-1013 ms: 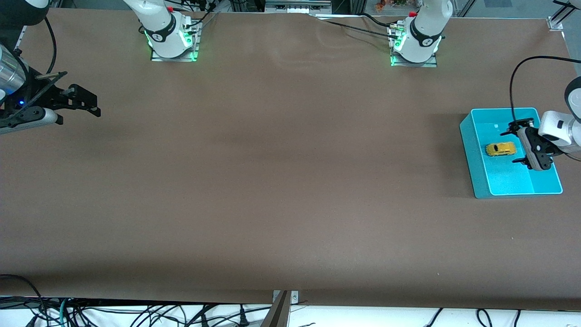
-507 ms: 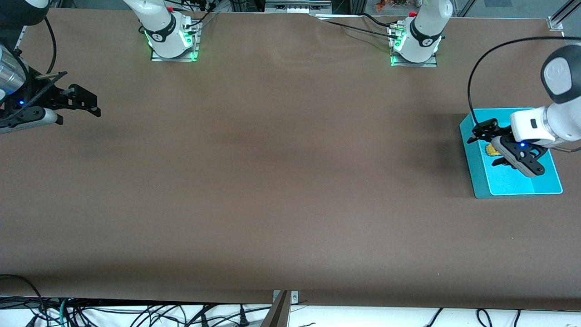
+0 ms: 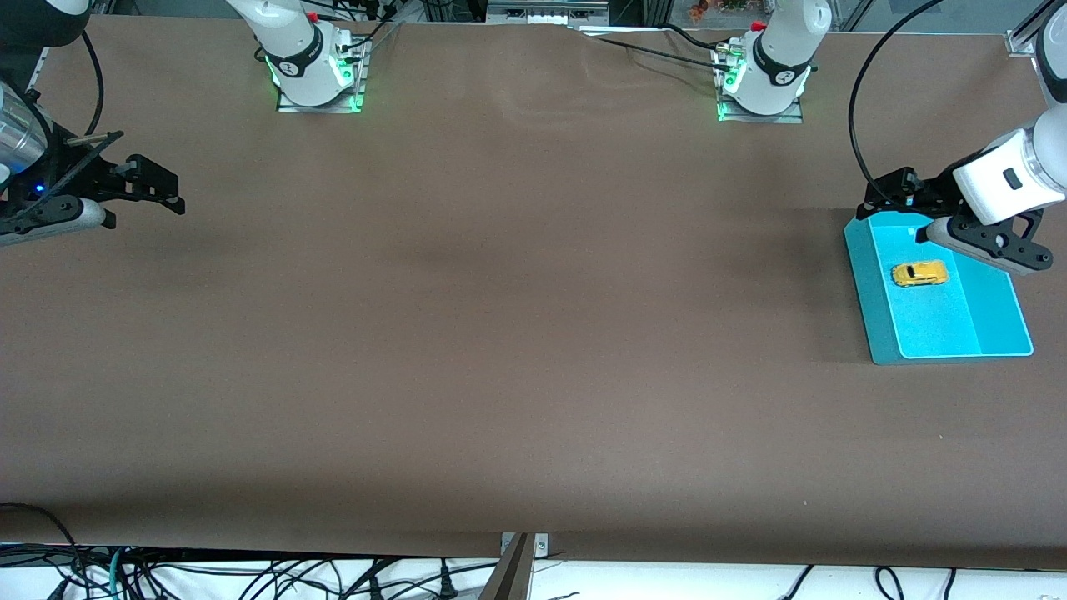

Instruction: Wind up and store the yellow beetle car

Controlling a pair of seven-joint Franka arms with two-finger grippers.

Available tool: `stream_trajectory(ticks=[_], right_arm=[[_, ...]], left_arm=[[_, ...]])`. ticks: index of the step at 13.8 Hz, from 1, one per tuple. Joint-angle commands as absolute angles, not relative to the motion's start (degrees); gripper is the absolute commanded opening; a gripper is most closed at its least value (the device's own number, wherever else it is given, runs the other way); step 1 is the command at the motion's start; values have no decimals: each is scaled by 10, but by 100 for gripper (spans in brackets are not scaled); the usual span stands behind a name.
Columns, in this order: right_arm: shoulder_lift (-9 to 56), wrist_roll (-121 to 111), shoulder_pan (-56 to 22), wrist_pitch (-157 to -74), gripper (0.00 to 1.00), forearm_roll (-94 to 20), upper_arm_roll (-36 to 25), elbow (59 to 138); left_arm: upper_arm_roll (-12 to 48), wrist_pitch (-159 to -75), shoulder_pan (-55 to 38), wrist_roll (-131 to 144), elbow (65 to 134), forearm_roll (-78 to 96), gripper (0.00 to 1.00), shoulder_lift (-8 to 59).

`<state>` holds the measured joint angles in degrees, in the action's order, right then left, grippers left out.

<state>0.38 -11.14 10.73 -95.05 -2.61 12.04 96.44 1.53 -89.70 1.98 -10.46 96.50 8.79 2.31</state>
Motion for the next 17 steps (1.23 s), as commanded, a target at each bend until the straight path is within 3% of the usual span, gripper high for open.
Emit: stream_trajectory(ticks=[1, 17], right_arm=[[10, -109, 107, -938, 100, -24, 121, 947], [10, -108, 106, -937, 100, -23, 122, 947]], left_arm=[[11, -869, 4, 2, 938, 69, 100, 26], [11, -864, 3, -4, 928, 32, 100, 28]])
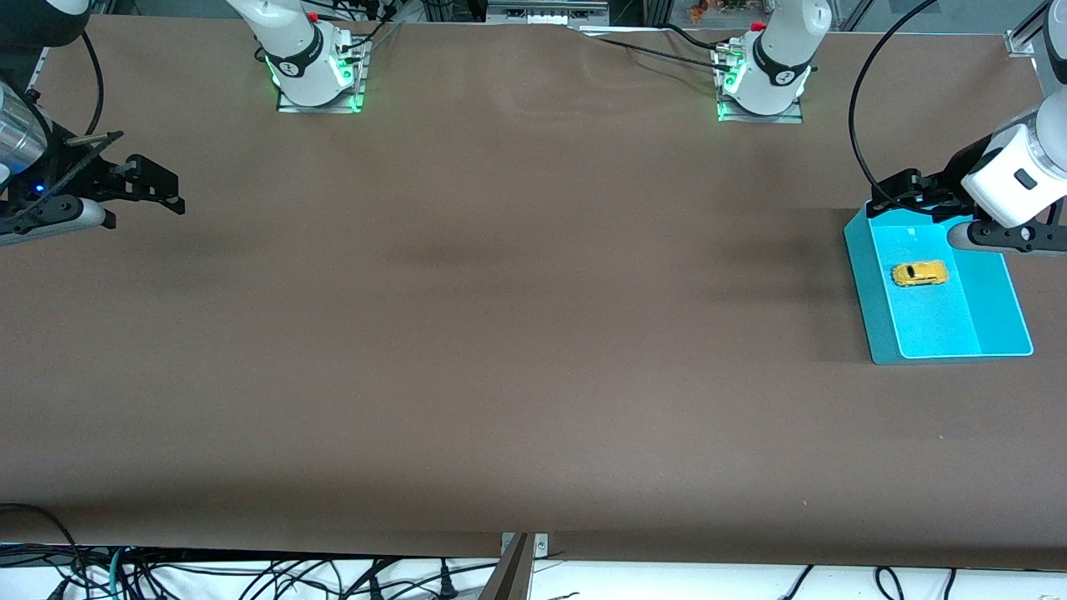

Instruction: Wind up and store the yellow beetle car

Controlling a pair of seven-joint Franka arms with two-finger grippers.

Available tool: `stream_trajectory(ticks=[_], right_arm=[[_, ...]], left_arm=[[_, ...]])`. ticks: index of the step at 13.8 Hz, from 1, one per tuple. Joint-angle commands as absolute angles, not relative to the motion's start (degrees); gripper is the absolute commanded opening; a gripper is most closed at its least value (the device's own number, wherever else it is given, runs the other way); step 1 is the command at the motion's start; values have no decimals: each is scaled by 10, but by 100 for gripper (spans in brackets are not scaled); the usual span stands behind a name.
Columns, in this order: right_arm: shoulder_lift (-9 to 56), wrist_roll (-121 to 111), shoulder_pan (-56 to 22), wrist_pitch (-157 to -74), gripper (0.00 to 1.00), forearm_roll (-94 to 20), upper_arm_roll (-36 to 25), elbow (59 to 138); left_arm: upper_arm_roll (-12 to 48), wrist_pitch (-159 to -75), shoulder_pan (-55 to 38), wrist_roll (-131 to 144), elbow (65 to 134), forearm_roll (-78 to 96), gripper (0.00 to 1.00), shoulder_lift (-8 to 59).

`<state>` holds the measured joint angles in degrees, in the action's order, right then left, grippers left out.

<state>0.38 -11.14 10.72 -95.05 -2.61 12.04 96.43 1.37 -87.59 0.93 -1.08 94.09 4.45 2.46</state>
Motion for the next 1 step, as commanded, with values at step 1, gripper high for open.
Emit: stream_trajectory(ticks=[1], right_arm=[[10, -107, 106, -937, 100, -23, 122, 947]], left_arm=[[11, -864, 3, -4, 928, 32, 100, 28]])
